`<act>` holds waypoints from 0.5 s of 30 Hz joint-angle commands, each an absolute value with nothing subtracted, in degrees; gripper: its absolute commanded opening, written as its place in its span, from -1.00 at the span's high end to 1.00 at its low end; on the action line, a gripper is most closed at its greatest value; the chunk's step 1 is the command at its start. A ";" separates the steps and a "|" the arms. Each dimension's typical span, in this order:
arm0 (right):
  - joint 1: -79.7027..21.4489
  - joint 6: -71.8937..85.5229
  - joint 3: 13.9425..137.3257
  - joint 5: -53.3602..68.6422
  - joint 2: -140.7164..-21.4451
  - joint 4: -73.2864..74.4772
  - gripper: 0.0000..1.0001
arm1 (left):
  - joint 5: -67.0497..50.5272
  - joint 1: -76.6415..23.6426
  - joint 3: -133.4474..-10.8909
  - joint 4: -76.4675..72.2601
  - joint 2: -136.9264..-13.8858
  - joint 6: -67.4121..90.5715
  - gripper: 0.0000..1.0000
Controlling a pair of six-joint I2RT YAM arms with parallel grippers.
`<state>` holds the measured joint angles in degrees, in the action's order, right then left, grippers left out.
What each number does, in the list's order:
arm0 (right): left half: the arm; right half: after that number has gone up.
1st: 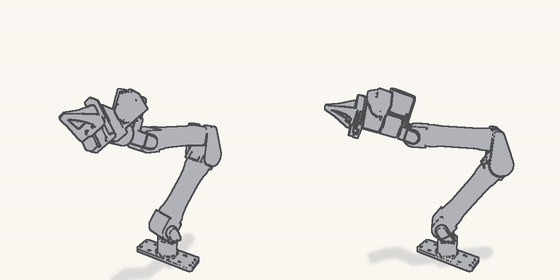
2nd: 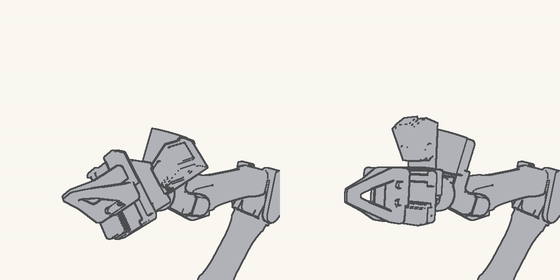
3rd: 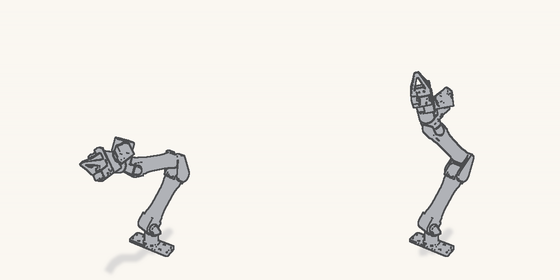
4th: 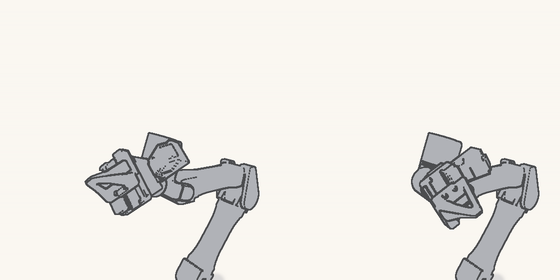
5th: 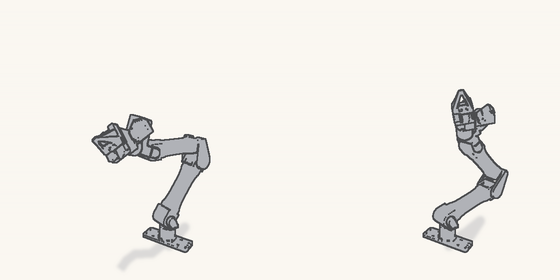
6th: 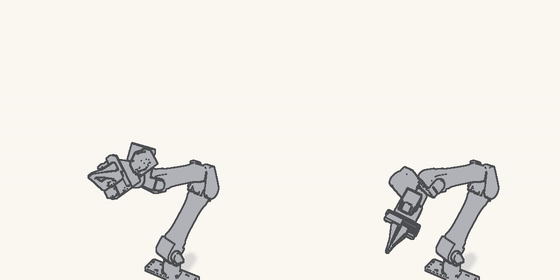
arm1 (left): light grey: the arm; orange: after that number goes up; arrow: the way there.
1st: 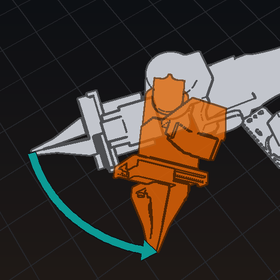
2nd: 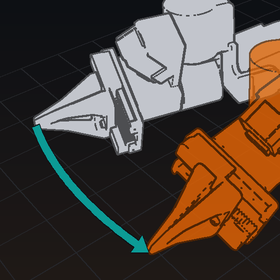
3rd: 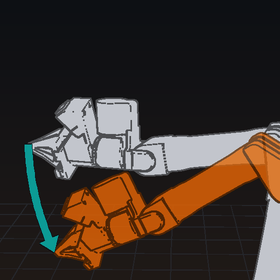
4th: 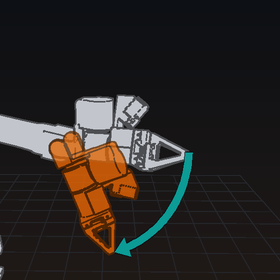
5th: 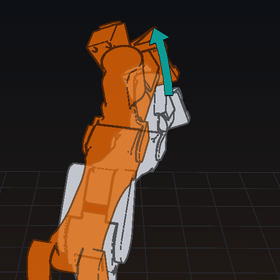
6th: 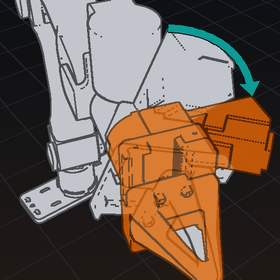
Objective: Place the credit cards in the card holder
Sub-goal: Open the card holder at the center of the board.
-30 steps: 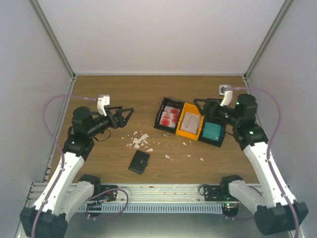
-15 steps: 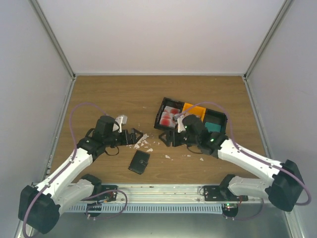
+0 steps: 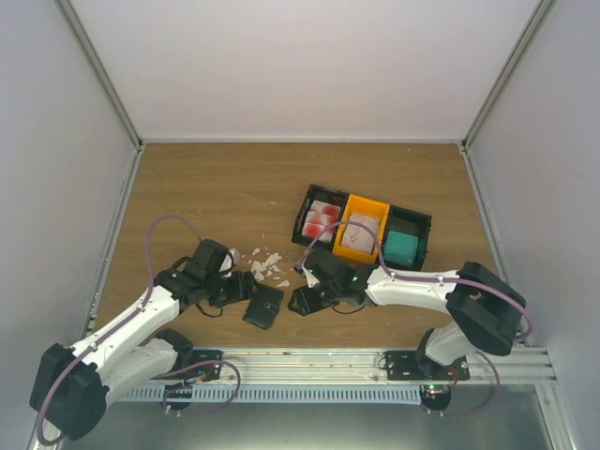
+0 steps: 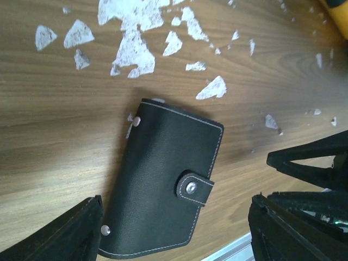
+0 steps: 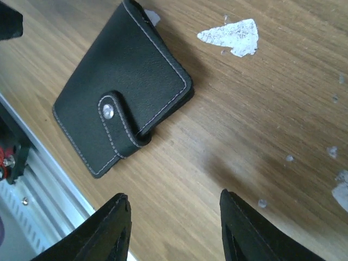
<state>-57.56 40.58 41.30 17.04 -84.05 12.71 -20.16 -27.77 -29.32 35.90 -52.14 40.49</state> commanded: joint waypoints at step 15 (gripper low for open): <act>-58.18 39.64 48.02 22.91 -98.17 5.30 0.34 | -23.15 -30.85 -21.40 29.14 -57.44 45.03 -0.19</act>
